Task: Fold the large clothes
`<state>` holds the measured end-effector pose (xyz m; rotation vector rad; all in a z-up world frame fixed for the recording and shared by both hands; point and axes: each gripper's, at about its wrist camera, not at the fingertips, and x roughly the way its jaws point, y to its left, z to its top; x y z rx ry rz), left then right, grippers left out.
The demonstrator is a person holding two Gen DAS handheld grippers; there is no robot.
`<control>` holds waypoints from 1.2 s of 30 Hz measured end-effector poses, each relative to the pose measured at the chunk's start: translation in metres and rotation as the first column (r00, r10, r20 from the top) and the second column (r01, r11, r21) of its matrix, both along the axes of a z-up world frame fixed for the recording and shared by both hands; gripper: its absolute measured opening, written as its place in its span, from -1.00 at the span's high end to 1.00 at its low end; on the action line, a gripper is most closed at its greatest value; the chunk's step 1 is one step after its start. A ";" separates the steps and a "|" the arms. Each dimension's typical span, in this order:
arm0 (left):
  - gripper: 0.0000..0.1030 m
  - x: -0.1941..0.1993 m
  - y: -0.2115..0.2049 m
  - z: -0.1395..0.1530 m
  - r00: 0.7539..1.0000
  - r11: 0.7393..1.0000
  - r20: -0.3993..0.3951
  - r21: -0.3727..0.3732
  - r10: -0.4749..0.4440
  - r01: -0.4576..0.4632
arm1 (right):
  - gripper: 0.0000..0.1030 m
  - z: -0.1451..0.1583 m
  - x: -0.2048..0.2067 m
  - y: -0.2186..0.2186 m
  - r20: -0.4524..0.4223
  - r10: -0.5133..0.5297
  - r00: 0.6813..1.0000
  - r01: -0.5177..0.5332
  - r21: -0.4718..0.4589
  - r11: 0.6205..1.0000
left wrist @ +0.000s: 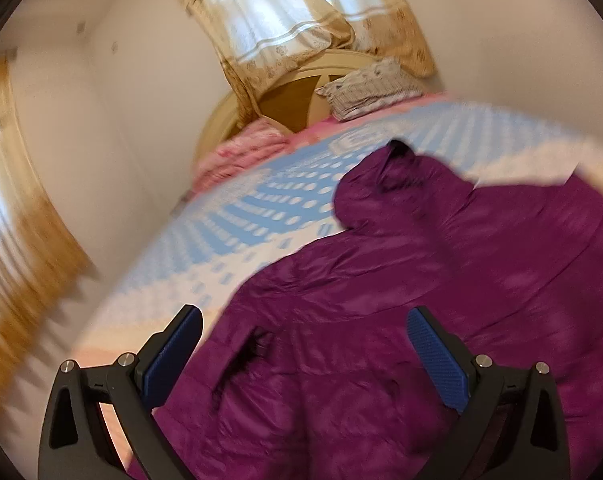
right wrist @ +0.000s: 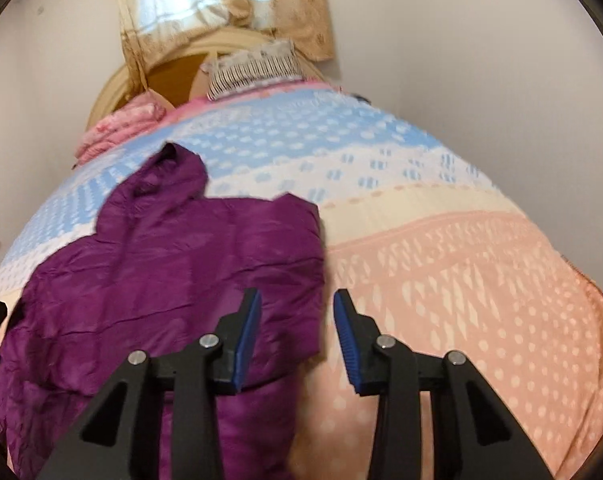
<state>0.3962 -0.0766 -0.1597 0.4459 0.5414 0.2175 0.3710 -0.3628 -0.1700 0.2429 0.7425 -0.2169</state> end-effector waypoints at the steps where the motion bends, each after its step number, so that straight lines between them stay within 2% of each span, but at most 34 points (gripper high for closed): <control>1: -0.98 0.006 0.000 -0.012 1.000 0.999 -0.010 0.048 0.017 -0.016 | 0.21 -0.005 0.006 0.005 -0.013 0.020 1.000 -0.020 -0.001 1.000; 3: -0.98 0.015 0.010 -0.033 0.997 0.995 -0.052 0.091 0.054 -0.049 | 0.21 -0.015 0.016 0.024 -0.044 0.096 0.994 -0.097 -0.033 0.995; 6: -0.98 0.022 0.032 -0.053 0.989 0.993 -0.111 0.079 0.101 -0.093 | 0.21 -0.030 0.020 0.048 -0.073 0.160 0.984 -0.166 -0.079 0.983; 8: -0.98 0.021 0.043 -0.055 0.986 0.992 -0.119 0.067 0.117 -0.110 | 0.21 -0.038 0.021 0.055 -0.093 0.179 0.979 -0.186 -0.081 0.979; 11: -0.98 0.019 0.056 -0.054 0.984 0.991 -0.118 0.047 0.132 -0.127 | 0.21 -0.045 0.028 0.058 -0.133 0.189 0.973 -0.204 -0.110 0.973; 14: -0.98 0.018 0.064 -0.046 0.981 0.989 -0.134 -0.019 0.140 -0.144 | 0.21 -0.040 0.024 0.050 -0.122 0.182 0.976 -0.193 -0.087 0.977; 17: -0.98 0.010 0.061 -0.022 0.991 0.985 -0.070 -0.119 0.116 -0.124 | 0.21 -0.020 0.008 0.046 -0.053 0.148 0.988 -0.152 -0.080 0.985; 19: -0.98 0.003 0.052 -0.014 0.995 0.985 -0.039 -0.143 0.090 -0.095 | 0.21 -0.004 0.002 0.053 -0.020 0.148 0.989 -0.149 -0.094 0.984; 23: -0.98 0.008 0.029 -0.021 0.998 0.993 -0.046 -0.105 0.054 -0.058 | 0.21 0.004 0.009 0.081 -0.025 0.215 0.976 -0.216 -0.108 0.970; 27: -0.98 0.022 0.023 -0.053 0.990 0.995 -0.118 -0.050 0.083 -0.090 | 0.21 -0.020 0.024 0.096 -0.067 0.263 0.963 -0.268 -0.077 0.960; 28: -0.98 0.025 0.026 -0.059 0.986 0.993 -0.141 -0.060 0.091 -0.100 | 0.21 -0.029 0.027 0.099 -0.088 0.286 0.954 -0.292 -0.065 0.954; 31: -0.98 0.026 0.026 -0.062 0.985 0.993 -0.147 -0.066 0.090 -0.100 | 0.21 -0.054 0.032 0.110 -0.132 0.306 0.943 -0.321 -0.113 0.940; 36: -0.98 0.033 0.031 -0.072 0.978 0.990 -0.191 -0.099 0.080 -0.101 | 0.20 -0.058 0.034 0.111 -0.141 0.301 0.943 -0.318 -0.122 0.940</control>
